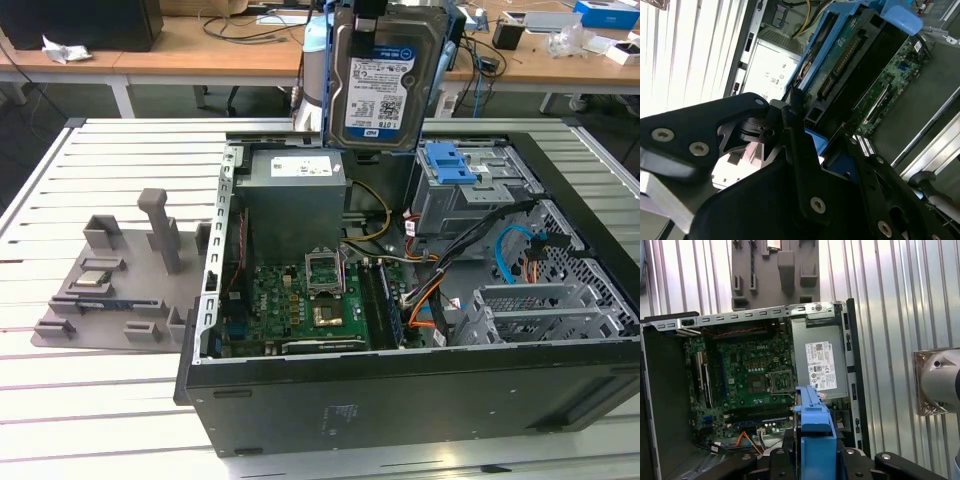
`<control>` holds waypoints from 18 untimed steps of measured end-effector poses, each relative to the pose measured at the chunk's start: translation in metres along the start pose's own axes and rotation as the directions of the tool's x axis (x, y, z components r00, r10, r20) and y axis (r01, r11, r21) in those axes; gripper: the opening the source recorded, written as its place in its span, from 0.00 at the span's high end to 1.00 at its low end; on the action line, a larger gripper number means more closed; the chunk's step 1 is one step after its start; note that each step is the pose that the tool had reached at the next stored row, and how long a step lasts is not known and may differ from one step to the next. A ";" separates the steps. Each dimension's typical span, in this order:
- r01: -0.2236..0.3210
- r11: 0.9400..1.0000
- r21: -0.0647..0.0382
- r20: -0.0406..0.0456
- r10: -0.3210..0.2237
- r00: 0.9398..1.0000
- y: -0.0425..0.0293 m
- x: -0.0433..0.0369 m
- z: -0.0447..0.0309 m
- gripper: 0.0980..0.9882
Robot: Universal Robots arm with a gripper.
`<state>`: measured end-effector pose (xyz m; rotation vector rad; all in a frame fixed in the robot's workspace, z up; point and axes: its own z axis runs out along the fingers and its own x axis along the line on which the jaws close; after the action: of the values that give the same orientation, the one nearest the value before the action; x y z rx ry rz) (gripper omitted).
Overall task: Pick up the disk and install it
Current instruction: 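Pick up the disk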
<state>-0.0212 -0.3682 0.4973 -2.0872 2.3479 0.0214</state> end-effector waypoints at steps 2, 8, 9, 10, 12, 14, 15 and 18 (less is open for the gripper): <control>0.000 1.000 0.000 0.000 0.000 1.000 -0.0001 0.0012 0.0000 0.70; 0.000 1.000 0.000 0.000 0.000 1.000 -0.0007 0.0058 0.0001 0.70; 0.000 1.000 0.000 0.000 0.000 1.000 -0.0007 0.0064 0.0001 0.70; 0.000 1.000 0.000 0.000 0.000 1.000 -0.0008 0.0070 0.0001 0.70; 0.000 1.000 0.000 0.000 0.000 1.000 -0.0010 0.0085 0.0001 0.70; 0.000 1.000 0.000 0.000 0.000 1.000 -0.0015 0.0126 0.0001 0.70; 0.000 1.000 0.000 0.000 0.000 1.000 -0.0016 0.0138 0.0001 0.70; 0.000 1.000 0.000 0.000 0.000 1.000 -0.0020 0.0171 0.0001 0.70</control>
<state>-0.0213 -0.3854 0.4970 -2.0871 2.3478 0.0214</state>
